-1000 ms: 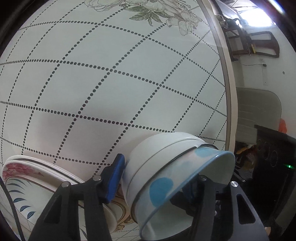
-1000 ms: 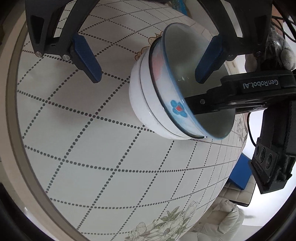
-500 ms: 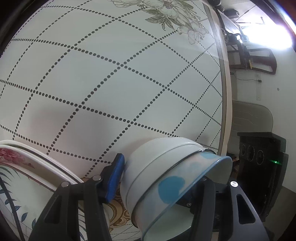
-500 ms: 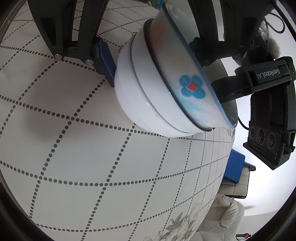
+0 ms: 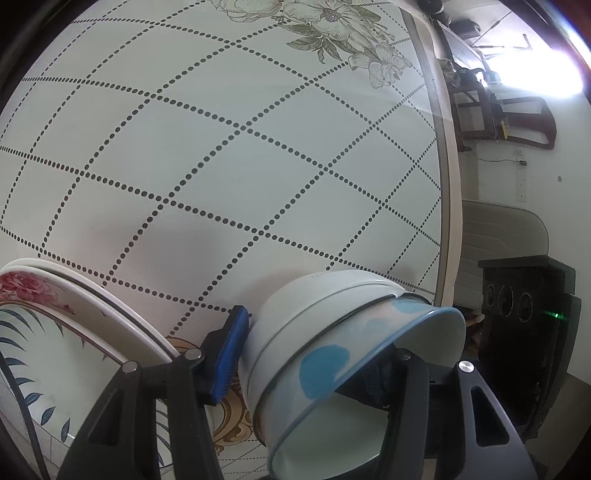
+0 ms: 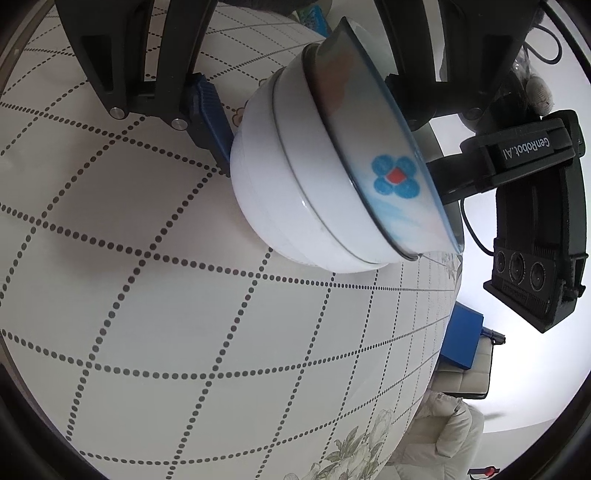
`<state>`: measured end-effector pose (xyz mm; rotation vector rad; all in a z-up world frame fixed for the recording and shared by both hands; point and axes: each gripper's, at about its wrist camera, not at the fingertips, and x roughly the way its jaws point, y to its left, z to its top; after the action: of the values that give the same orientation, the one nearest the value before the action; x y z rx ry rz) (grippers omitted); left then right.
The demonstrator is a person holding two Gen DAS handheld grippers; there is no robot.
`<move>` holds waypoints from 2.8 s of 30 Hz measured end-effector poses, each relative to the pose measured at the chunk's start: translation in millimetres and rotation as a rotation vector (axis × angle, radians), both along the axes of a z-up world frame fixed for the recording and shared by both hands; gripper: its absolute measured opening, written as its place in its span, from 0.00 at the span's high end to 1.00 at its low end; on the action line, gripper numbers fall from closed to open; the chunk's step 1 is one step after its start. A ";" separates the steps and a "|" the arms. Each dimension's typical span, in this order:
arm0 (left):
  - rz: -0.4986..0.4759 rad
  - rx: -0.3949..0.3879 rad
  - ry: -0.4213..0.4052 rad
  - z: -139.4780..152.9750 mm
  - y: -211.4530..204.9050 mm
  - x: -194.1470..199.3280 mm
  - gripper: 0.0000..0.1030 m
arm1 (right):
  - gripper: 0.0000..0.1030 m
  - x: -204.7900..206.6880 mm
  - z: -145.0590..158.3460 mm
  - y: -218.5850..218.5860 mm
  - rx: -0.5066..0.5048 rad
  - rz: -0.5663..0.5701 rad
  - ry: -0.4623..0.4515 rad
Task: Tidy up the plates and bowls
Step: 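Lift the nested bowls with both grippers and carry them over the plate stack, then lower the nested bowls onto the plate stack and open both grippers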
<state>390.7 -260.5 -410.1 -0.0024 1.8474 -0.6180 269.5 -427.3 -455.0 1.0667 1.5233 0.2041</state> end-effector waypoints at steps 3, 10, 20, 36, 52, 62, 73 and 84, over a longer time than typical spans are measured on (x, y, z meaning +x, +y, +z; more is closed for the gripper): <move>-0.004 0.000 -0.007 4.8 -1.1 -0.6 0.50 | 0.34 5.2 2.6 2.8 0.000 0.001 -0.002; 0.000 -0.003 -0.017 16.9 -0.4 -0.9 0.50 | 0.34 15.3 13.5 9.4 0.006 0.012 -0.006; 0.006 -0.006 -0.049 40.6 12.8 -0.8 0.50 | 0.34 17.1 36.7 18.6 0.018 0.028 -0.023; 0.071 0.016 -0.089 68.1 79.7 -3.0 0.50 | 0.34 24.9 71.5 88.9 0.055 0.095 -0.055; 0.181 0.048 -0.075 49.4 168.7 8.3 0.50 | 0.34 56.1 60.2 193.9 0.079 0.220 -0.047; 0.208 0.059 -0.041 23.9 185.1 20.0 0.50 | 0.34 78.0 31.7 219.7 0.056 0.266 -0.020; 0.211 0.067 -0.027 11.2 185.3 20.6 0.50 | 0.34 90.8 19.4 217.2 0.017 0.286 -0.003; 0.214 0.072 -0.049 16.2 185.2 18.8 0.50 | 0.35 94.0 21.3 219.4 -0.038 0.312 0.007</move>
<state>409.4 -75.3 -393.9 -0.1342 1.7920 -0.3987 363.5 -207.9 -433.8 0.7959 1.6889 0.3854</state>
